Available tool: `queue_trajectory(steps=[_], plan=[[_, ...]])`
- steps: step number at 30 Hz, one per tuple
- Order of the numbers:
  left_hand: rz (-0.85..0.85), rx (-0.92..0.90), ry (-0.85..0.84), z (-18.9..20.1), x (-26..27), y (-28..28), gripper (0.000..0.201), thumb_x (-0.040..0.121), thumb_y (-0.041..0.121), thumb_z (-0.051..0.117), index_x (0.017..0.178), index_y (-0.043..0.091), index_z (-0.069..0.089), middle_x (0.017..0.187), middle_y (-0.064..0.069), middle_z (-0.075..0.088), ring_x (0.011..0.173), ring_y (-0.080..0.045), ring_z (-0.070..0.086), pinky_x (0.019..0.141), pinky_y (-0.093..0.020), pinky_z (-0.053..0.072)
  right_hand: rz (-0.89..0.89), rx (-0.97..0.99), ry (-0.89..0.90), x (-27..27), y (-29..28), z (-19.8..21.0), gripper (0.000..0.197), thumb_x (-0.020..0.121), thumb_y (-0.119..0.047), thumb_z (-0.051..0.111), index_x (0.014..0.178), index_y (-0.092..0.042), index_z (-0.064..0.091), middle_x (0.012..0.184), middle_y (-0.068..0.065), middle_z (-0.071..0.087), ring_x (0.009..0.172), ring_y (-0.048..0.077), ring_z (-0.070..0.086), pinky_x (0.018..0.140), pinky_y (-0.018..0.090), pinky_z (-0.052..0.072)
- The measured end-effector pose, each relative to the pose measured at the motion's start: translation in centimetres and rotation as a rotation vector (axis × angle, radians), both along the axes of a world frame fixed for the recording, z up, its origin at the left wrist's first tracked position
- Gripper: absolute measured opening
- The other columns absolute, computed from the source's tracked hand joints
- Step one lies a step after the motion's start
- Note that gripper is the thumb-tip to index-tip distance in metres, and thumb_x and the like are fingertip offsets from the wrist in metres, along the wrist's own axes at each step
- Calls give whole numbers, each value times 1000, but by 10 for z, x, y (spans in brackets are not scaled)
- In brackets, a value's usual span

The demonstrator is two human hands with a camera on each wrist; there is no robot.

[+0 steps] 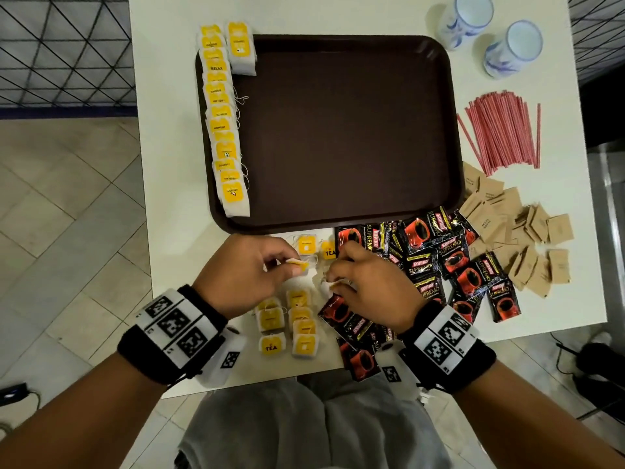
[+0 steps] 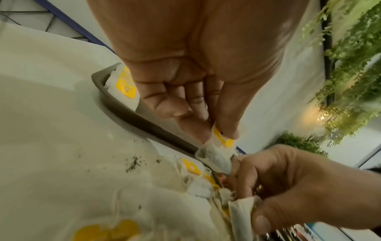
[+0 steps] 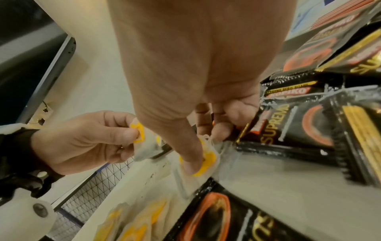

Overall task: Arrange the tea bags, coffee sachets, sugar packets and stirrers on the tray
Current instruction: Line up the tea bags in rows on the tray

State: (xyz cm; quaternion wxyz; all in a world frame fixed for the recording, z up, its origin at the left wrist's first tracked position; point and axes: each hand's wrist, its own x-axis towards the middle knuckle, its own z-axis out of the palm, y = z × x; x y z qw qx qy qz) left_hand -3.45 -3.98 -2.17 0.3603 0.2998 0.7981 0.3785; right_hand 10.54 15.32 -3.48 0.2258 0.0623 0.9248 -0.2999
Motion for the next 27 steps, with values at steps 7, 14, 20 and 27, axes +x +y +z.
queue_trajectory(steps=[7, 14, 20, 27], plan=[[141, 95, -88, 9, -30, 1, 7, 86, 15, 72, 87, 20, 68, 69, 3, 71, 68, -15, 69, 71, -33, 55, -154, -206, -1, -10, 13, 10, 6, 88, -18, 73, 94, -19, 71, 96, -13, 57, 76, 5, 59, 71, 24, 50], [177, 85, -49, 17, -63, 11, 9, 89, 12, 68, 91, 20, 67, 77, 3, 74, 74, -8, 72, 75, -30, 58, -363, -366, -43, -19, 26, 21, 9, 88, -14, 72, 85, -21, 66, 73, -9, 67, 66, 10, 67, 60, 32, 54], [191, 23, 10, 23, -97, 24, 7, 90, 12, 66, 93, 19, 66, 76, 6, 74, 74, -4, 71, 81, -30, 55, -434, -362, 19, -24, 35, 24, 15, 82, -10, 76, 83, -23, 69, 84, -6, 69, 77, 14, 67, 74, 41, 56], [122, -70, 201, 19, -160, 53, 9, 89, 17, 64, 89, 26, 64, 75, 8, 72, 73, -5, 69, 77, -31, 54, -553, -477, 66, -59, 41, 30, 21, 82, -6, 75, 74, -17, 59, 85, -1, 75, 67, 7, 69, 66, 31, 54]])
